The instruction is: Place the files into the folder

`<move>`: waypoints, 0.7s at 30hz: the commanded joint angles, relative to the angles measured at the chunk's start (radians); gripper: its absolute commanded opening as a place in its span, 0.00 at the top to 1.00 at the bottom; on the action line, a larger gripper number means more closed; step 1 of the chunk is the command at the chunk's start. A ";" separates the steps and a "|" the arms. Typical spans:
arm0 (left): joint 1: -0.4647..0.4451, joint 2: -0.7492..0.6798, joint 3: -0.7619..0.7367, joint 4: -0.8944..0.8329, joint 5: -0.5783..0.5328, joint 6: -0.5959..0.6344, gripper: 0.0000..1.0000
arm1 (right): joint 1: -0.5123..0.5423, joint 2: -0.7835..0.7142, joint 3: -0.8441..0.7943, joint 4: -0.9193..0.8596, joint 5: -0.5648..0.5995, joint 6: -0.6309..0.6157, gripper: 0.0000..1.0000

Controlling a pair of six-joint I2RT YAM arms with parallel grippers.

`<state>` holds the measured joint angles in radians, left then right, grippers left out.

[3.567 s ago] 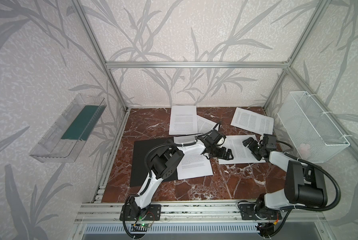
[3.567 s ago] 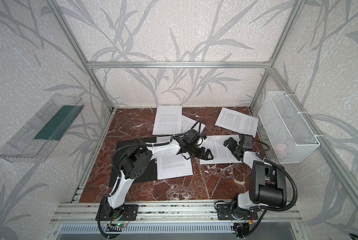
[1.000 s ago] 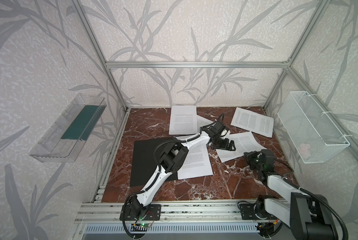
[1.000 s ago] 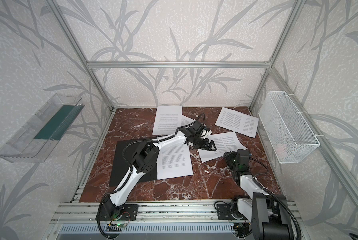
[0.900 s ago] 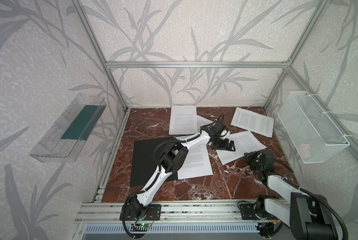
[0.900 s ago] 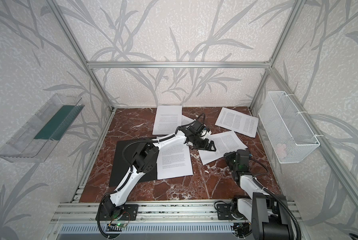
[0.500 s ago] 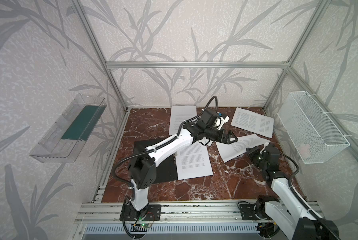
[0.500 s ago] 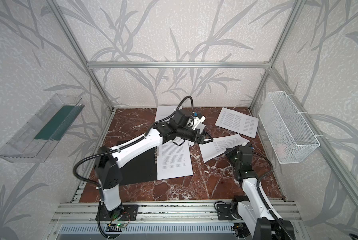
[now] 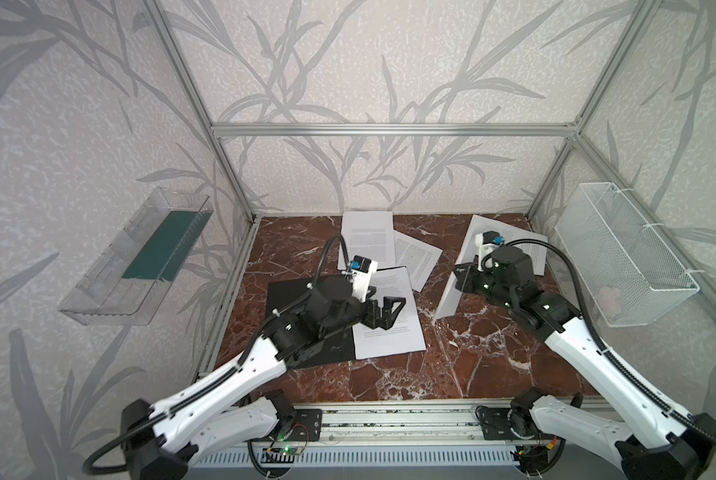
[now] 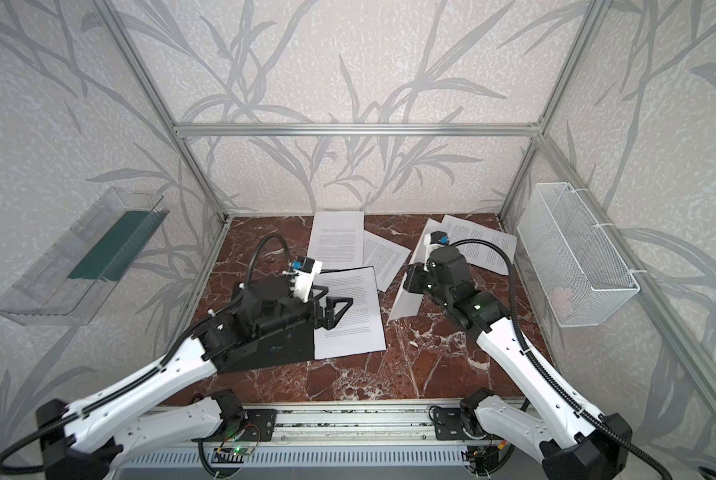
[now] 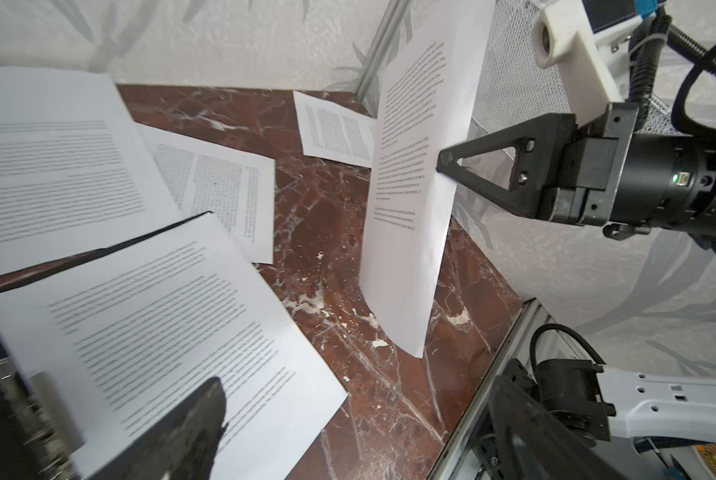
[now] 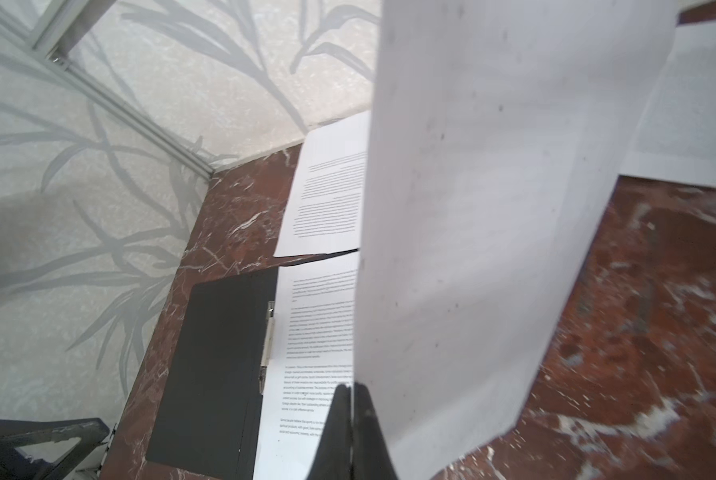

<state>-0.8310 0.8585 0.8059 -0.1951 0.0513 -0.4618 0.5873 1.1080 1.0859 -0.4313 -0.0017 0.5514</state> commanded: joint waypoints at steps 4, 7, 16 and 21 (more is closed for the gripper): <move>-0.003 -0.292 -0.210 0.002 -0.323 0.035 0.01 | 0.218 0.218 0.242 -0.068 -0.044 -0.104 1.00; -0.005 -0.376 -0.277 -0.002 -0.340 0.044 0.01 | 0.243 0.272 0.298 -0.016 -0.175 -0.065 1.00; -0.054 -0.490 -0.340 0.034 -0.290 0.071 0.01 | 0.161 0.274 0.223 0.163 -0.452 0.070 1.00; -0.069 -0.534 -0.349 0.018 -0.339 0.069 0.01 | -0.026 0.325 0.043 0.278 -0.627 0.152 1.00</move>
<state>-0.8917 0.3435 0.4683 -0.1860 -0.2455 -0.4026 0.6327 1.3949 1.1973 -0.2192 -0.4908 0.6449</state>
